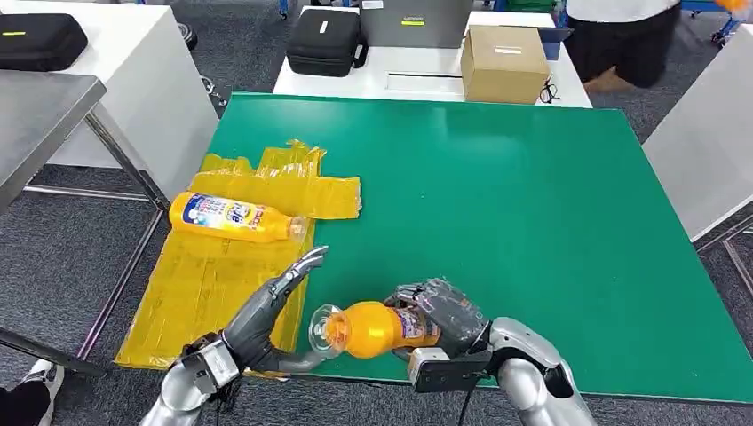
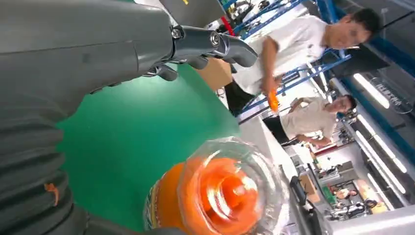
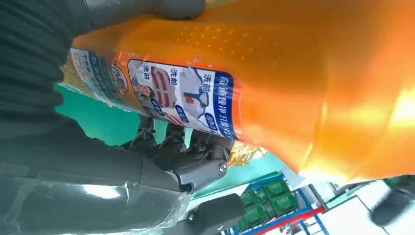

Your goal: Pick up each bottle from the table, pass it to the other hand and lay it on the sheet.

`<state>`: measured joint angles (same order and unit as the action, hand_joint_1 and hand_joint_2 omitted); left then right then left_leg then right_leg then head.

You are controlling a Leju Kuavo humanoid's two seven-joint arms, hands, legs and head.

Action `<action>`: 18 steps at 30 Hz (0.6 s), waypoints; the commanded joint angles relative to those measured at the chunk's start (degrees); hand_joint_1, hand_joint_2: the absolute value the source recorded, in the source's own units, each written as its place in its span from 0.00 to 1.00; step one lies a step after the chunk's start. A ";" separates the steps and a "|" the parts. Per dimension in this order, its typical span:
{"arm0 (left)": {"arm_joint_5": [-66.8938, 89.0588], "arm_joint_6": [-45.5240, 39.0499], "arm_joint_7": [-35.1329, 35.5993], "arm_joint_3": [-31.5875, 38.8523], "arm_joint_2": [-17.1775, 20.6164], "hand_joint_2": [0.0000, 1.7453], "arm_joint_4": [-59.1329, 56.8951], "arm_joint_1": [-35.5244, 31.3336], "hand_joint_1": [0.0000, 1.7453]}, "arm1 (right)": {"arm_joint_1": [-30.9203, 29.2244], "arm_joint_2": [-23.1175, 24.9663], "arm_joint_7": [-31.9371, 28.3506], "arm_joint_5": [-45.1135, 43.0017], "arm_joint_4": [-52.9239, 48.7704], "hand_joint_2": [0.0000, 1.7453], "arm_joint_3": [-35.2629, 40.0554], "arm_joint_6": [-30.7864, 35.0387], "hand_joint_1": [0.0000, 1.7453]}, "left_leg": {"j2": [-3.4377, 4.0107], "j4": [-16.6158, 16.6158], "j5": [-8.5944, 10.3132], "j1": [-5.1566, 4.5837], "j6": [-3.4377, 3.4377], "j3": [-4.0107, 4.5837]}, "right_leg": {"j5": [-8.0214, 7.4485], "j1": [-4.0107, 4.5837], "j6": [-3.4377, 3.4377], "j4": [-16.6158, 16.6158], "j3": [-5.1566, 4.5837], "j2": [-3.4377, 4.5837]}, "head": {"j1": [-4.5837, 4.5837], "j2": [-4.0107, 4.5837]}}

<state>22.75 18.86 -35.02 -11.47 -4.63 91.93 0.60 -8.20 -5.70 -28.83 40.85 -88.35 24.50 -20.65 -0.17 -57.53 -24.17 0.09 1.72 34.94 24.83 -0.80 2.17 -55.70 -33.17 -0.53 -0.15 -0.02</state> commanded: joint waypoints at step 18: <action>1.34 -0.56 -0.04 -5.60 0.88 1.00 -6.67 -3.74 0.00 | -12.09 -1.33 -1.21 -5.60 9.63 1.00 10.59 -2.25 1.00 | 0.10 0.04 -0.07 0.05 -0.08 -0.21 | 0.02 0.05 -0.09 0.06 0.20 0.12 | -0.02 0.00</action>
<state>23.54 18.54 -34.60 -14.31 -4.61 88.32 -1.37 -15.62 -6.43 -29.88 36.31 -85.92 30.09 -22.60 -0.17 -57.53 -24.16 0.09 1.72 34.95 24.83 -0.80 2.17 -55.71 -33.18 -0.52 -0.17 -0.02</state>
